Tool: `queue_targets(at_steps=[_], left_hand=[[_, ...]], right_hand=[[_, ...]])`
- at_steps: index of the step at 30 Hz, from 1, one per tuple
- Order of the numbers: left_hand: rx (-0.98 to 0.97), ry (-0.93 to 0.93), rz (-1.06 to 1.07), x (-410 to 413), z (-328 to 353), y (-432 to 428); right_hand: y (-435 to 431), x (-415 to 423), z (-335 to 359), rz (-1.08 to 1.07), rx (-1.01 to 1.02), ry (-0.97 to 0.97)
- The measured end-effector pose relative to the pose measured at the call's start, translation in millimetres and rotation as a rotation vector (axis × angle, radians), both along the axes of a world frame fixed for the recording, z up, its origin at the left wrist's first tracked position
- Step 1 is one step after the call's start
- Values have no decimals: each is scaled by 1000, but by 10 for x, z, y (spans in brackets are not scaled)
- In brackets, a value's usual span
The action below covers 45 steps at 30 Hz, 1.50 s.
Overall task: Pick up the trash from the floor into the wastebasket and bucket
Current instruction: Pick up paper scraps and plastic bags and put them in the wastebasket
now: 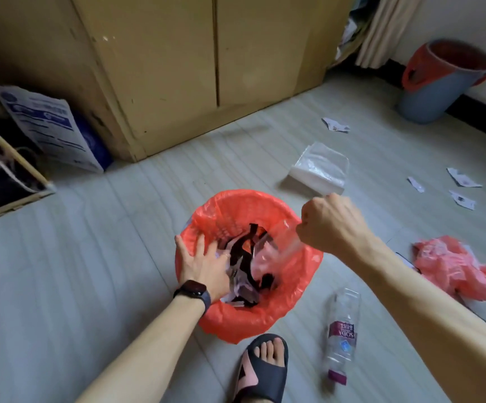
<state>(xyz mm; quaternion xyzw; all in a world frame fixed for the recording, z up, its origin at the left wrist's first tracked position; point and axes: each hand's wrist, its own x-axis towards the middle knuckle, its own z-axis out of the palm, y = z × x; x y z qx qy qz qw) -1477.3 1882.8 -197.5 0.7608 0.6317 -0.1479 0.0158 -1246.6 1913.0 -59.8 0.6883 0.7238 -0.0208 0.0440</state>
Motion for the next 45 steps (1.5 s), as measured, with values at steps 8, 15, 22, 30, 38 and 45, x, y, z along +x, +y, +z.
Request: queue_targets(at_steps=[8, 15, 22, 30, 38, 45], left_hand=[[-13, -221, 157, -109, 41, 137], [76, -387, 155, 126, 66, 123], [67, -311, 138, 298, 106, 151], [232, -486, 252, 287, -10, 115], [302, -538, 279, 278, -73, 123], [269, -499, 311, 333, -39, 140]], right_hand=[[-32, -168, -130, 9, 214, 119], [-44, 23, -66, 70, 519, 213], [-394, -13, -547, 385, 119, -94], [-181, -197, -852, 228, -122, -204], [57, 7, -1007, 174, -144, -154], [-494, 334, -936, -122, -111, 211]])
